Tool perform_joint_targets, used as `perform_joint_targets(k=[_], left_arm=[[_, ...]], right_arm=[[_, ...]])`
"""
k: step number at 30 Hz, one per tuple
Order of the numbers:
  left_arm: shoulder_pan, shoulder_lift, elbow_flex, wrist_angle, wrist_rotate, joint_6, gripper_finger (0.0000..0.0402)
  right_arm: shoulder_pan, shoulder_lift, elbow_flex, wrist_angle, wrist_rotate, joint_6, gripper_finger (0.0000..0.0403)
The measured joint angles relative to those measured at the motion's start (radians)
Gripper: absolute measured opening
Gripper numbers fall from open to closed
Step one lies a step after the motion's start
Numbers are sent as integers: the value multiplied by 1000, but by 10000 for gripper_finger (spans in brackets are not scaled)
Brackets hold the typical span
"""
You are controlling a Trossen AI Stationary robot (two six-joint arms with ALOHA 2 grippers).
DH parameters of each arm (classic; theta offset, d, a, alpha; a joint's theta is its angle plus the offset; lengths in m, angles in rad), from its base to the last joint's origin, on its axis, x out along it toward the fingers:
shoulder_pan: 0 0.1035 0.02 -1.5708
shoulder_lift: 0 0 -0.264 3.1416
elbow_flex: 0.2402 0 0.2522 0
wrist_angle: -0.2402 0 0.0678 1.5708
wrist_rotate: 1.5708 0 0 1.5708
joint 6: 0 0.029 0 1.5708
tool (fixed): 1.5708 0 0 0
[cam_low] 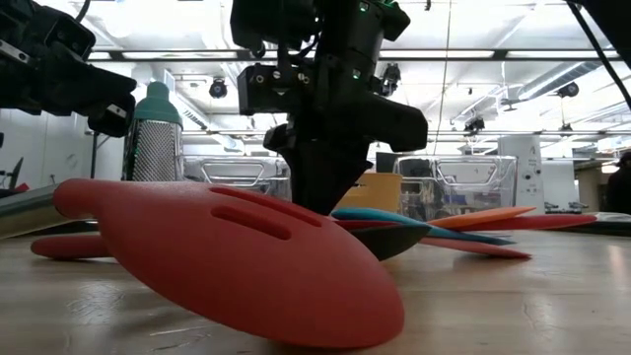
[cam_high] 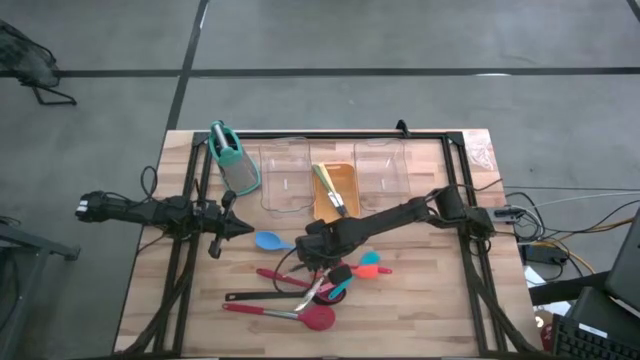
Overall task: Pick & Place Kitchen Items
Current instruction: Put the yellow table knife into the orange bin
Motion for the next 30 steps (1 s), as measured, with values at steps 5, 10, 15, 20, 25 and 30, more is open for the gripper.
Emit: perform_joint_targets(k=[5,10,15,20,25,30], left_arm=[[0,0,0,0,0,0,12],[0,0,0,0,0,0,12],[0,0,0,0,0,0,12],[0,0,0,-1,0,0,12],[0,0,0,-2,0,0,12],[0,0,0,-2,0,0,12]], right_arm=[[0,0,0,0,0,4,36],[0,-2,1,-1,1,46,44],[1,-21,21,-3,1,64,44],[1,-49,45,-3,-1,89,38],[1,-51,72,-9,-7,130,49],[1,-51,119,-42,-4,185,44]])
